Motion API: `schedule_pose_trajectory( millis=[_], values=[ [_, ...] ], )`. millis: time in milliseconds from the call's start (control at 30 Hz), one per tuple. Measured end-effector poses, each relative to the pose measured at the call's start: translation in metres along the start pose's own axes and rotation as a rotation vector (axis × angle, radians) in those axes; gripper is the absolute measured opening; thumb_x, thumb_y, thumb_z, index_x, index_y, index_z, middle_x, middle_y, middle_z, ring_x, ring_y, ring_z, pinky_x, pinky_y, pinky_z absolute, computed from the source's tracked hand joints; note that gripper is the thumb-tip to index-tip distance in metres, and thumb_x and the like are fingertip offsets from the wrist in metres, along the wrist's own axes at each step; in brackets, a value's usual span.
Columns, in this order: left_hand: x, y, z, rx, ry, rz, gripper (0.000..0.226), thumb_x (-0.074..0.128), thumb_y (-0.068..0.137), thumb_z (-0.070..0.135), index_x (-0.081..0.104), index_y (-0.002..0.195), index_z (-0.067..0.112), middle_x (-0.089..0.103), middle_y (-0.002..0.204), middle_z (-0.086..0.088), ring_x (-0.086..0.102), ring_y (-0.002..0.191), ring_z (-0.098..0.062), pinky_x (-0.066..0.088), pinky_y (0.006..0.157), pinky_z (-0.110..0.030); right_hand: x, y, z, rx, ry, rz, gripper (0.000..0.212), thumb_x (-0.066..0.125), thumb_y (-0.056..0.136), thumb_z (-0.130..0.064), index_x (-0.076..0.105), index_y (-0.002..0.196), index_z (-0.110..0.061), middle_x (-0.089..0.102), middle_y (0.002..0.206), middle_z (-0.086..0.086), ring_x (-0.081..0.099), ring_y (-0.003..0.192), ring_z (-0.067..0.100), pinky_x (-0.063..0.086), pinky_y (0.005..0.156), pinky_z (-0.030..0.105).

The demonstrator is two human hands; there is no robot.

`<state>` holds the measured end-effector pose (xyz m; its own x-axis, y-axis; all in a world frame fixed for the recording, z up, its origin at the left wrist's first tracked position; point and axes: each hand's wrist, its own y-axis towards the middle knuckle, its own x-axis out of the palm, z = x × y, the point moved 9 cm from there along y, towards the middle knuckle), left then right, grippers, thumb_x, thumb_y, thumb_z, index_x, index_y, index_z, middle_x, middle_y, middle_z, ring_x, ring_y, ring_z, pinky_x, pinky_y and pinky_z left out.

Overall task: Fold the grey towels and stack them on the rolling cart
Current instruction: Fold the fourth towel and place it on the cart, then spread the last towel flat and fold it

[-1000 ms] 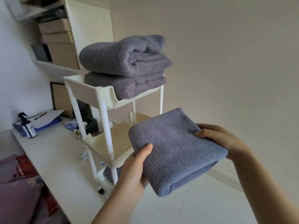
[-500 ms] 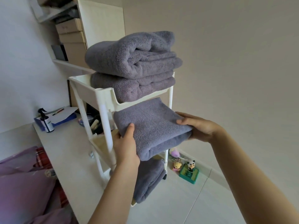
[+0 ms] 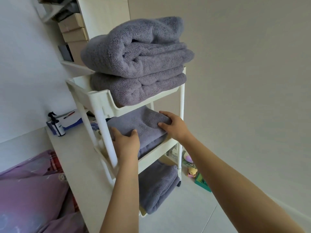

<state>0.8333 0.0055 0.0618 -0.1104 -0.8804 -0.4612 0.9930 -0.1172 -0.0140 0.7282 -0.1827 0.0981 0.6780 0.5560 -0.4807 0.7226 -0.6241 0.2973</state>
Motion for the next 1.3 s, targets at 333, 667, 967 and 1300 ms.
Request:
schedule_pose_trajectory(
  millis=[333,667,967,1300],
  values=[
    [0.022,0.003,-0.015,-0.021,0.331,-0.120,0.083,0.051,0.094,0.034,-0.006,0.151,0.016,-0.007,0.154,-0.023,0.009,0.141,-0.045,0.020,0.114,-0.053,0.029,0.006,0.032,0.030,-0.529,-0.098,0.045,0.052,0.089,-0.031,0.049,0.133,-0.022,0.057,0.118,0.013,0.047,0.114,0.032,0.040,0.088,0.032],
    [0.016,-0.020,0.006,0.202,0.271,-0.066,0.073,0.047,0.094,0.031,0.009,0.151,0.006,-0.007,0.157,-0.020,-0.005,0.144,-0.037,0.001,0.116,-0.048,0.006,-0.030,0.008,-0.116,-0.178,0.153,0.048,0.058,0.083,-0.005,0.058,0.128,-0.022,0.064,0.111,0.000,0.053,0.094,0.014,0.029,0.076,-0.002],
    [0.034,-0.141,0.052,0.657,-0.241,-0.358,0.030,0.051,0.090,0.008,0.059,0.118,0.014,0.058,0.120,-0.002,0.055,0.104,-0.012,0.040,0.083,-0.012,-0.054,-0.157,0.031,0.088,0.041,0.440,0.019,0.058,0.091,-0.021,0.065,0.109,-0.026,0.065,0.102,-0.012,0.061,0.091,0.005,0.047,0.075,0.012],
    [0.154,-0.351,0.009,0.633,-0.275,-1.204,0.024,0.041,0.084,0.022,0.056,0.101,0.031,0.066,0.082,0.009,0.067,0.075,-0.011,0.051,0.074,-0.027,-0.173,-0.396,0.090,0.465,-0.051,0.881,0.014,0.058,0.091,-0.019,0.064,0.101,-0.027,0.067,0.083,-0.004,0.060,0.075,0.005,0.042,0.060,0.007]
  ],
)
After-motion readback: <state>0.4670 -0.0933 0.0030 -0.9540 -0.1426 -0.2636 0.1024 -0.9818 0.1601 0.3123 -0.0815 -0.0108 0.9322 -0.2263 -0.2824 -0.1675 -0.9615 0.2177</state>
